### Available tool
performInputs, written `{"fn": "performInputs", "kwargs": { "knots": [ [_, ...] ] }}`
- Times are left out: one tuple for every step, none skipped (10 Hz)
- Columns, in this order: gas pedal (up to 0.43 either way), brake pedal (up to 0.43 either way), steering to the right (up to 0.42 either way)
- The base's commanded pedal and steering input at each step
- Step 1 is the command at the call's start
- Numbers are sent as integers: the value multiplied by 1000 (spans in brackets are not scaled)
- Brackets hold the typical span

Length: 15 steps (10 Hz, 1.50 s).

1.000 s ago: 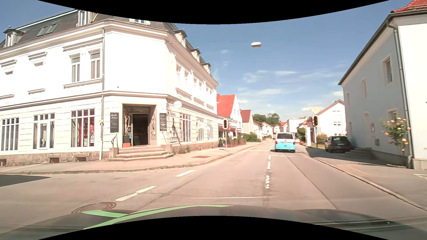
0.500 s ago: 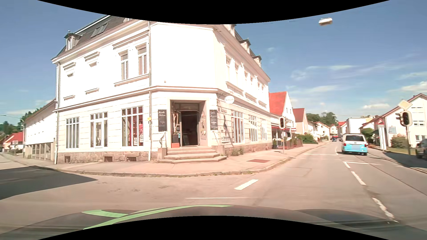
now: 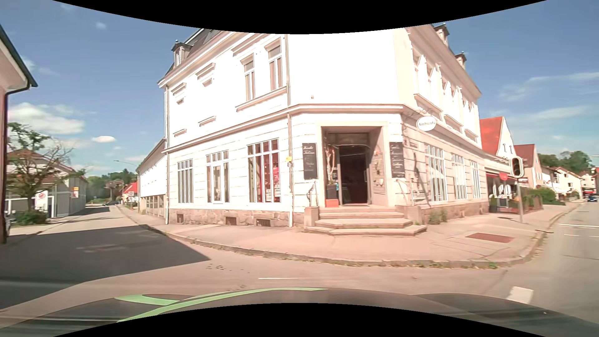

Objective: Follow the waypoints while adhering to traffic rules and regulations

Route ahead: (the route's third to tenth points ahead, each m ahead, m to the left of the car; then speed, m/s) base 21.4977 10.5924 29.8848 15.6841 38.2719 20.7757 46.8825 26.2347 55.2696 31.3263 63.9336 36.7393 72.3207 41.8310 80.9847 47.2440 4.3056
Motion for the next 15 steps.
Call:
{"fn": "performInputs", "kwargs": {
  "knots": [
    [79, 0, -521],
    [87, 0, -510],
    [87, 0, -496],
    [138, 0, -471],
    [138, 0, -453],
    [138, 0, -437],
    [150, 0, -412],
    [150, 0, -387],
    [150, 0, -345],
    [150, 0, -296],
    [157, 0, -263],
    [157, 0, -226],
    [157, 0, -193],
    [157, 0, -157],
    [157, 0, -131]
  ]
}}
